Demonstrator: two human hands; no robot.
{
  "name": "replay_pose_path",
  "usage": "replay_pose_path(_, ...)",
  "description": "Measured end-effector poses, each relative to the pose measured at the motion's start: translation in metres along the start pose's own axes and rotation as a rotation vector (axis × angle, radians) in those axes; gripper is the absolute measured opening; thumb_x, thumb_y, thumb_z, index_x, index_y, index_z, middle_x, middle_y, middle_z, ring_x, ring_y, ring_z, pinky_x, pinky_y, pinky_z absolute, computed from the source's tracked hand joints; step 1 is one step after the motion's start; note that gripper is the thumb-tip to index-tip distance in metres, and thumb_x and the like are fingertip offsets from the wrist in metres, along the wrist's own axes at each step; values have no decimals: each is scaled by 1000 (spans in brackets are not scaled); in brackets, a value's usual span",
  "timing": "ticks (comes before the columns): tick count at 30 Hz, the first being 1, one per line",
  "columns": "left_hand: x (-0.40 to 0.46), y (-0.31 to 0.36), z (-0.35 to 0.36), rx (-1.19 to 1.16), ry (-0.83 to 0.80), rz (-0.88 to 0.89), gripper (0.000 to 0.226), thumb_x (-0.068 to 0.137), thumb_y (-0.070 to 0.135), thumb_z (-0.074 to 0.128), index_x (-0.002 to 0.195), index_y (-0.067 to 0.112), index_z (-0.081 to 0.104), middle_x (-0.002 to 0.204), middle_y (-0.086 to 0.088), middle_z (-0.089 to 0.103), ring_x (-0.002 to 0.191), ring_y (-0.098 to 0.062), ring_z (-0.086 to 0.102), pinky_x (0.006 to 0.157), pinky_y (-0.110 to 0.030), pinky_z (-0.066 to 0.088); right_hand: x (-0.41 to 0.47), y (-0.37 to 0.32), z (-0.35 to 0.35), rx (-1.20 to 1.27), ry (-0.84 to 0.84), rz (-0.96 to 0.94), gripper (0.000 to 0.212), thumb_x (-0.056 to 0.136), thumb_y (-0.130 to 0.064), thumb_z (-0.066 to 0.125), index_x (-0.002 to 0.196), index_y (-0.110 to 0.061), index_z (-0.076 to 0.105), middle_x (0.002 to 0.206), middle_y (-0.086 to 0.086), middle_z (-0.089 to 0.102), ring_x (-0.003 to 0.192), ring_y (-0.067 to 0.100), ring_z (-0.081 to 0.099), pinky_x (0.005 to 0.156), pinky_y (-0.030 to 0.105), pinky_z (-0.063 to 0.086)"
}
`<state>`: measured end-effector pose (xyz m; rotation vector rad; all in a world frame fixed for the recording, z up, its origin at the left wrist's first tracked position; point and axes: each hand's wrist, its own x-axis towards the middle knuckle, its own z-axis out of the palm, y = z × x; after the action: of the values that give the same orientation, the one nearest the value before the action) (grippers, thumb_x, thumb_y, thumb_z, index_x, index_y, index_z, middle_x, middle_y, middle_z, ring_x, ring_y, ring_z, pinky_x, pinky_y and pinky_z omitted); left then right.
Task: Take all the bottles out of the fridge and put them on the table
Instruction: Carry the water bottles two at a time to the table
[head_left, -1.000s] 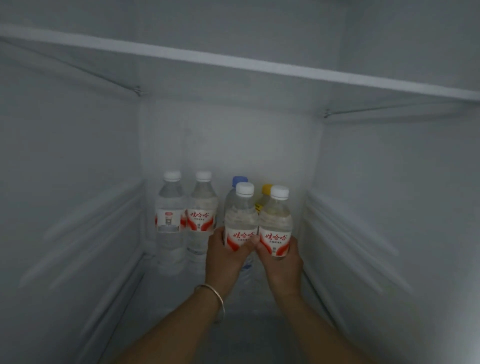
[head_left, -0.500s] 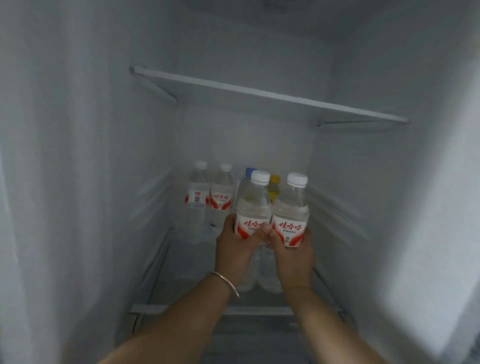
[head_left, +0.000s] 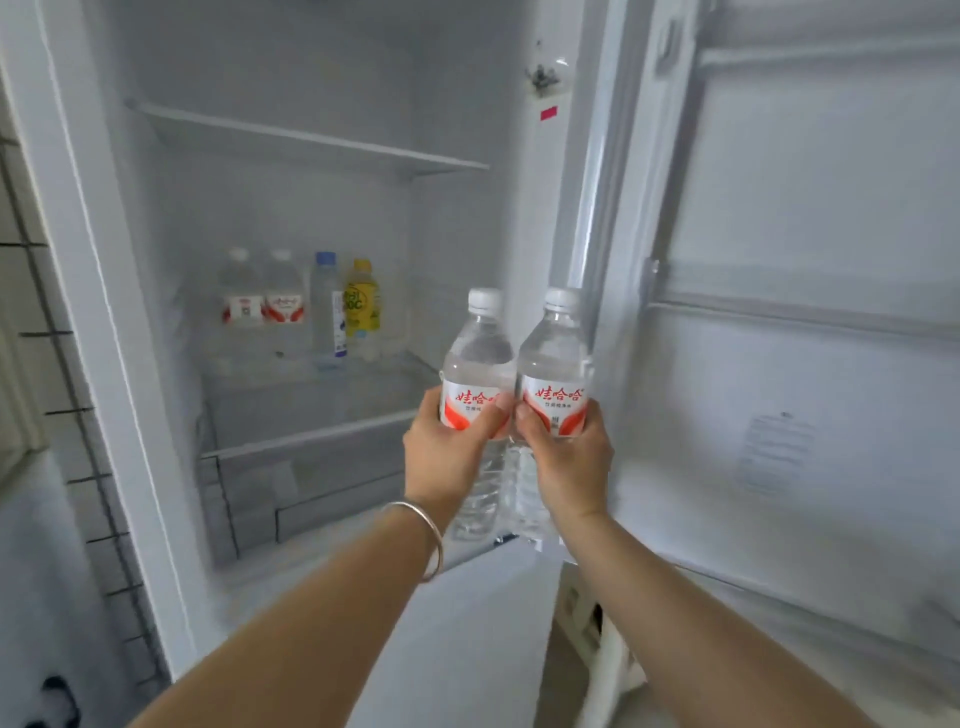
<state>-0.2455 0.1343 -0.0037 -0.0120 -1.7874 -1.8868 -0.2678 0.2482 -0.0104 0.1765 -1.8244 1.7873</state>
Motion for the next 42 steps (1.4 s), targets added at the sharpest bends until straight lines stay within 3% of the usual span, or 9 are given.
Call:
replay_pose_path(6,-90,31,83,4,-152,16,29,71,42,75,91,29,59,82,15,66,75,3,63,57,-5,46,-34,-23,-136,-79,106,6,34,72,-31,78,92,-28,51,80,-19,58,72,-4,58,56,6,45)
replay_pose_path(11,-169,47,171,-48,-255,-13,31,73,46,73,92,23,63,84,9,70,78,-6,67,69,-19,51,-52,-33,-267,-202,230,25,30,69,-39,76,78,-36,48,78,-20,59,73,1,60,66,19,49)
replay_pose_path(15,-235,56,249,-89,-332,-79,32,70,49,74,88,24,63,85,6,72,81,-12,69,76,-26,53,-61,-44,-378,-284,324,59,37,55,-54,73,77,-31,54,77,-14,65,76,10,65,75,35,55)
replay_pose_path(19,-294,64,321,-106,-415,-120,35,72,47,73,94,22,63,84,7,69,77,-7,66,70,-18,50,-70,-51,-474,-399,390,84,30,66,-40,77,80,-29,53,72,-17,60,75,14,61,76,33,52)
replay_pose_path(24,-341,59,394,-95,-502,-148,37,71,49,73,93,21,65,84,5,72,78,-13,68,71,-24,52,-76,-48,-561,-434,446,160,47,58,-54,73,88,-23,56,80,-7,63,85,21,62,78,35,49)
replay_pose_path(28,-357,45,454,-103,-555,-183,58,55,62,71,95,19,66,86,1,73,80,-16,70,77,-32,57,-59,-30,-620,-450,495,202,43,62,-55,71,87,-24,56,81,-5,65,84,22,64,77,38,51)
replay_pose_path(32,-348,25,515,-100,-556,-208,41,69,49,75,94,17,67,86,1,73,80,-15,69,73,-27,54,-23,-2,-660,-486,511,218,34,72,-45,72,91,-22,57,82,-5,64,83,21,64,79,38,53)
replay_pose_path(39,-294,-22,627,-124,-556,-237,42,70,49,74,96,18,67,86,3,72,80,-12,69,68,-20,50,82,54,-709,-529,526,217,41,71,-49,72,97,-19,58,84,-3,64,84,22,65,79,41,54)
replay_pose_path(42,-263,-35,670,-123,-549,-243,40,70,48,74,95,18,66,86,3,71,80,-12,68,66,-18,48,133,74,-720,-506,542,210,43,73,-47,71,100,-16,58,86,-2,64,84,22,64,75,35,53)
